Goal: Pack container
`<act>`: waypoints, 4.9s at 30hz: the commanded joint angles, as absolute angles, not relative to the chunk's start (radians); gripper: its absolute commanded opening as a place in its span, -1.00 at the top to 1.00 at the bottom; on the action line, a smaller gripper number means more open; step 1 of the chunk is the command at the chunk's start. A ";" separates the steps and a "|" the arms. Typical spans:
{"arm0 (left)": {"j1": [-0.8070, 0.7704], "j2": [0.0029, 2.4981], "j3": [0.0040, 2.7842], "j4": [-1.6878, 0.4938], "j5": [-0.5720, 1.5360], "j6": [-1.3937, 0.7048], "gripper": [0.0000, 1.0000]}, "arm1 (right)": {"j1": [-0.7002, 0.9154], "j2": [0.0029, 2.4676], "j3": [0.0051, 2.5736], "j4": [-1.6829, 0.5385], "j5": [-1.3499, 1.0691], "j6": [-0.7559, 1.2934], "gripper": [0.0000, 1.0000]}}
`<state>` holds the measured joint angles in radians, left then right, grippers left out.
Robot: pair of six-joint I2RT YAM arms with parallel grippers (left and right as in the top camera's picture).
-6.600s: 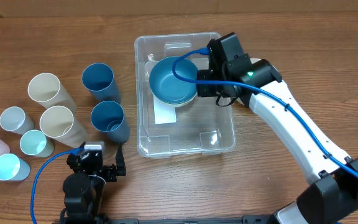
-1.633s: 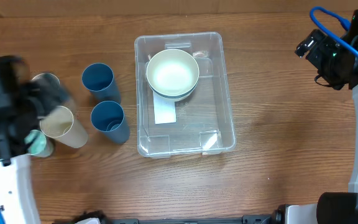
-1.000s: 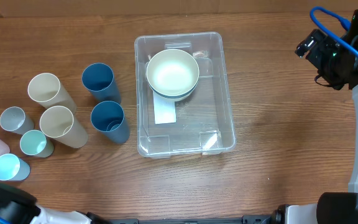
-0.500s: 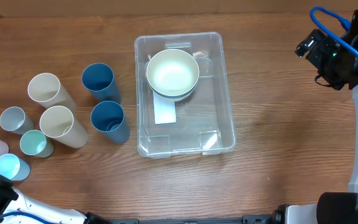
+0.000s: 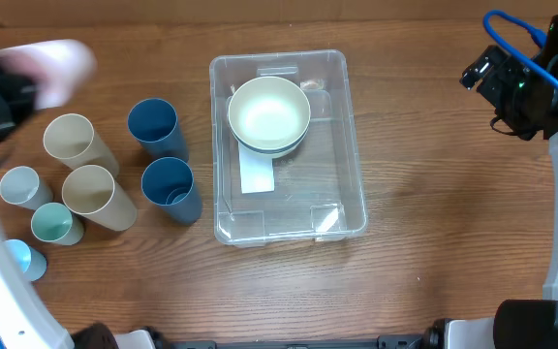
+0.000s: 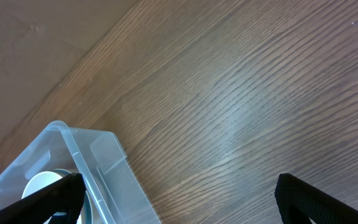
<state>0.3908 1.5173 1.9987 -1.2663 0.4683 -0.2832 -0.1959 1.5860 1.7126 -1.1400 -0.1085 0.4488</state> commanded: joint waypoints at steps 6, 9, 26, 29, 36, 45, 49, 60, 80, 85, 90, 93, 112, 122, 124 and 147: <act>-0.440 1.736 1.998 -0.957 0.029 -0.193 0.90 | -0.196 1.581 1.722 -1.135 -0.114 0.453 -1.00; -0.499 1.894 1.998 -0.756 0.026 -0.194 0.67 | -0.196 1.581 1.722 -1.135 -0.114 0.453 -1.00; -0.459 2.085 2.036 -0.721 0.097 -0.210 0.63 | -0.196 1.581 1.722 -1.135 -0.114 0.453 -1.00; -0.459 2.095 2.035 -0.809 0.168 -0.211 0.61 | -0.196 1.581 1.722 -1.135 -0.114 0.453 -1.00; -0.461 2.115 2.033 -0.691 0.205 -0.217 0.25 | -0.196 1.581 1.722 -1.135 -0.114 0.453 -1.00; -0.459 2.182 2.033 -0.638 0.283 -0.255 0.20 | -0.196 1.581 1.722 -1.135 -0.114 0.453 -1.00; -0.432 2.127 2.034 -0.791 0.249 -0.253 0.33 | -0.196 1.581 1.722 -1.135 -0.114 0.453 -1.00; 0.106 1.620 2.045 -1.530 -0.132 -0.364 -0.43 | -0.196 1.581 1.722 -1.135 -0.114 0.453 -1.00; 0.813 2.093 1.867 -1.313 -0.003 -0.279 -0.61 | -0.196 1.581 1.722 -1.135 -0.114 0.453 -1.00; 0.777 2.207 1.867 -1.231 0.003 -0.235 -0.40 | -0.196 1.581 1.722 -1.135 -0.114 0.453 -1.00; 0.771 2.248 1.875 -1.214 0.003 -0.241 0.92 | -0.196 1.581 1.722 -1.135 -0.114 0.453 -1.00; 0.771 2.189 1.963 -1.272 0.012 -0.262 0.92 | -0.196 1.581 1.722 -1.135 -0.114 0.453 -1.00; -0.474 1.879 2.214 -1.384 0.033 -0.241 0.89 | -0.196 1.581 1.722 -1.135 -0.114 0.453 -1.00; -0.642 2.335 2.198 -1.273 0.014 -0.258 0.88 | -0.196 1.581 1.722 -1.135 -0.114 0.453 -1.00; -0.641 2.350 2.198 -1.265 0.011 -0.258 0.87 | -0.196 1.581 1.722 -1.135 -0.114 0.453 -1.00; 0.013 1.804 2.694 -1.690 -0.191 -0.277 -0.43 | -0.196 1.581 1.722 -1.135 -0.114 0.453 -1.00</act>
<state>-0.1596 1.9434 2.7884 -1.6825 -0.1589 -0.2626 -0.1959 1.5860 1.7126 -1.1412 -0.1085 0.4484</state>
